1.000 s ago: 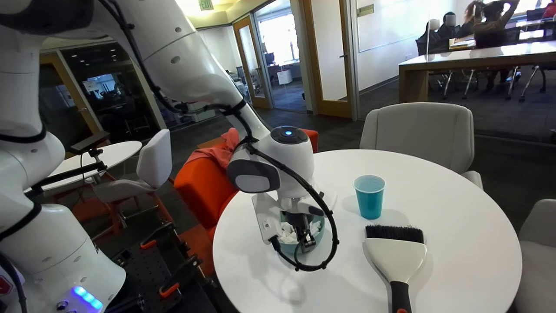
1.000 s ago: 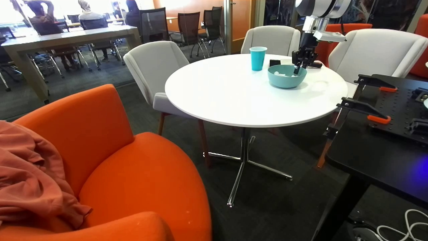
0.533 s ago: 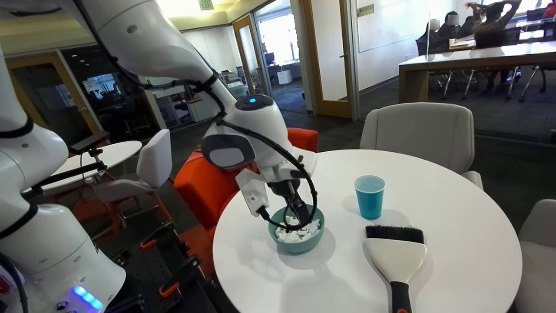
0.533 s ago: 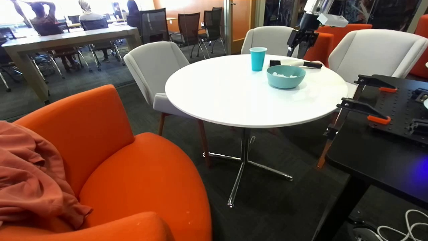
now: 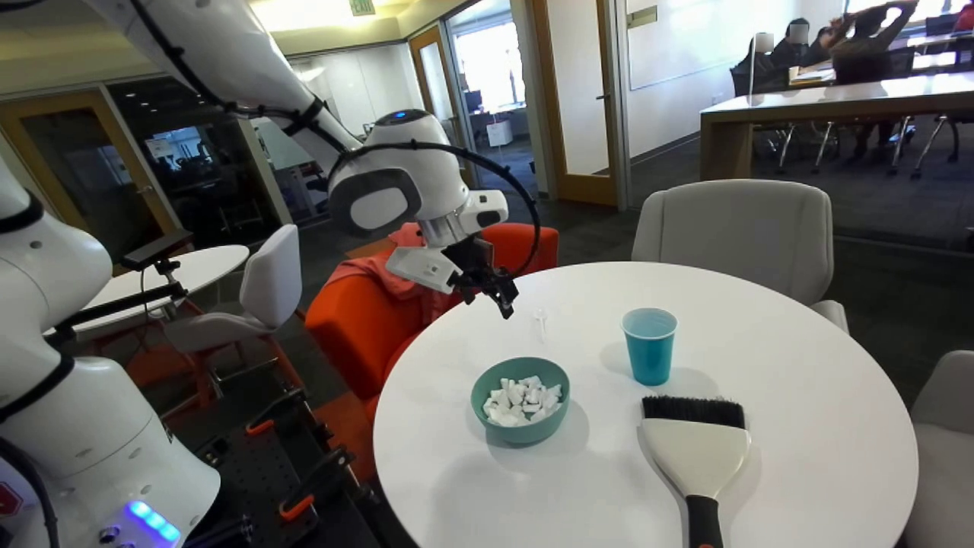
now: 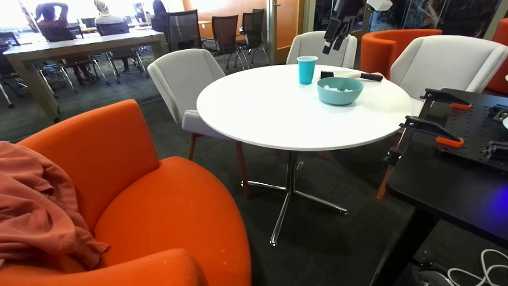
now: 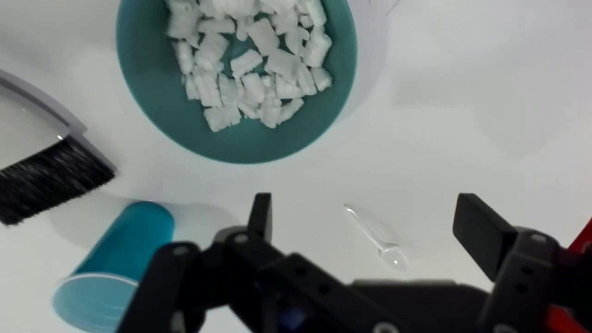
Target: Move the light blue cup to the right, move the green bowl to the right, stir the contents in the bowl using the white spoon on the table
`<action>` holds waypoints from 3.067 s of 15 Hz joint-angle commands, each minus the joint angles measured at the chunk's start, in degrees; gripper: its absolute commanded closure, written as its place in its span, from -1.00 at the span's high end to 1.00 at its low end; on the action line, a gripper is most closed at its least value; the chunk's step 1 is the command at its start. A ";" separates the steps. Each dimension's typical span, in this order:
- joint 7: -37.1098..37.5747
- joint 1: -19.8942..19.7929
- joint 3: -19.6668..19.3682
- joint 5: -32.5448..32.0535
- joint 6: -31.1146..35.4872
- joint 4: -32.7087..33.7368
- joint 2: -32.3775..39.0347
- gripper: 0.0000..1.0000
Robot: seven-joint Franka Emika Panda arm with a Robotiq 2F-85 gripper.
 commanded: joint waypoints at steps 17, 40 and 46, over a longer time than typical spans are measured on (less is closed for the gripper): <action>-20.47 14.64 -7.17 -16.58 -4.31 19.40 15.15 1.00; -33.37 17.46 -8.65 -14.32 -9.85 40.85 35.64 1.00; -31.92 19.67 -9.93 -15.03 -11.72 43.31 36.63 1.00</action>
